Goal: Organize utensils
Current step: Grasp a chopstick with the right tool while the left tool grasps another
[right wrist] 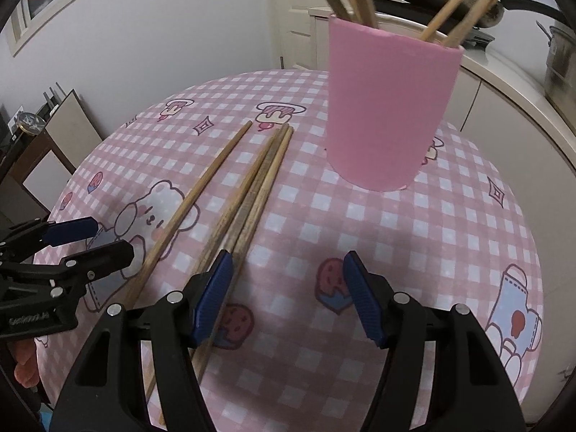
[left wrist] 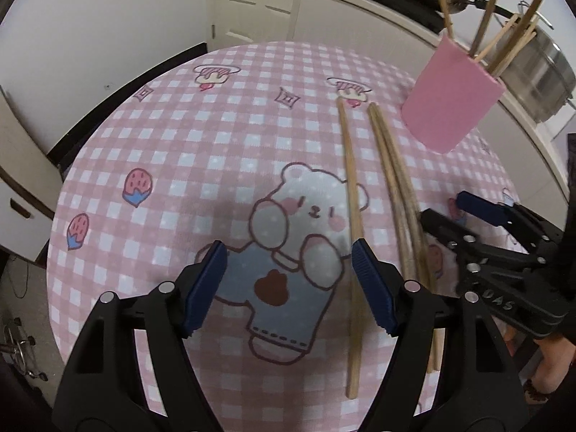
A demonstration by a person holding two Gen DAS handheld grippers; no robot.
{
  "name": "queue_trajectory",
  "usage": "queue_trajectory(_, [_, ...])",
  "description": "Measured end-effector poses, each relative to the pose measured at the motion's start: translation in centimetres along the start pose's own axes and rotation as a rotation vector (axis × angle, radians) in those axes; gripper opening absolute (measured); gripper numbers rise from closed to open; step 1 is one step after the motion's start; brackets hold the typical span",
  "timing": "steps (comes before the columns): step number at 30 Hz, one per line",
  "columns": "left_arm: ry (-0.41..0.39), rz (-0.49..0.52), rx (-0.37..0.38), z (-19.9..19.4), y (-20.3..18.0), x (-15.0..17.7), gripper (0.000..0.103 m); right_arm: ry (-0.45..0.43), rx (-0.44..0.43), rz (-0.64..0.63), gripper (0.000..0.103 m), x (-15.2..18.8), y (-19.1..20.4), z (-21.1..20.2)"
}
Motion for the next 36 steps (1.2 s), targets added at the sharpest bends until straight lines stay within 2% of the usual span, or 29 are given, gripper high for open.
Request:
queue_trajectory(4, [-0.001, 0.018, 0.025, 0.0, -0.9, -0.1, 0.071, 0.009, 0.013, -0.017, 0.061, 0.1, 0.4, 0.2])
queue_trajectory(7, [0.024, 0.058, -0.001, 0.9, -1.5, 0.4, 0.071, 0.025, 0.026, -0.024, 0.061, 0.4, 0.0, 0.2])
queue_trajectory(11, [0.012, 0.097, -0.039, 1.6, -1.7, 0.3, 0.071, 0.045, 0.02, -0.041, 0.061, 0.5, 0.1, 0.4])
queue_trajectory(15, [0.009, 0.128, -0.087, 2.2, -1.8, 0.0, 0.071, 0.056, 0.051, -0.069, 0.058, 0.6, 0.2, 0.7])
queue_trajectory(16, [0.007, 0.122, -0.09, 2.5, -1.8, -0.3, 0.071, 0.052, 0.051, -0.069, 0.056, 0.4, 0.1, 0.8])
queue_trajectory(18, [-0.001, 0.125, -0.097, 2.7, -1.9, -0.5, 0.069, 0.035, 0.058, -0.077, 0.037, 0.1, 0.1, 1.0])
queue_trajectory(19, [-0.01, 0.133, -0.091, 2.6, -2.2, -0.6, 0.058, 0.034, 0.056, -0.081, 0.03, 0.0, 0.1, 0.9])
queue_trajectory(20, [-0.014, 0.141, -0.085, 2.5, -2.3, -0.6, 0.038, 0.035, 0.053, -0.086, 0.015, 0.0, 0.3, 0.8])
queue_trajectory(21, [-0.015, 0.151, -0.078, 2.3, -2.5, -0.6, 0.031, 0.038, 0.048, -0.098, 0.008, 0.2, 0.3, 0.7])
queue_trajectory(23, [-0.011, 0.155, -0.079, 2.0, -2.4, -0.4, 0.02, 0.043, 0.04, -0.107, 0.006, 0.7, 0.1, 0.4])
queue_trajectory(28, [0.006, 0.155, -0.079, 0.6, -1.6, 1.0, 0.008, 0.068, -0.001, -0.092, 0.005, 2.4, -0.5, -1.0])
queue_trajectory(36, [0.044, 0.181, -0.07, -2.0, -1.0, 3.3, 0.008, 0.142, -0.062, -0.1, 0.005, 5.0, -1.4, -4.0])
Point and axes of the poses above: each gripper's, at about its wrist camera, not at the fingertips, and z roughly the way its jaws point, y to its left, x to its underside, the point moved 5 cm from there along z, roughly the way its jaws point, and after that the axes turned 12 degrees about -y, right-handed, at the moved point
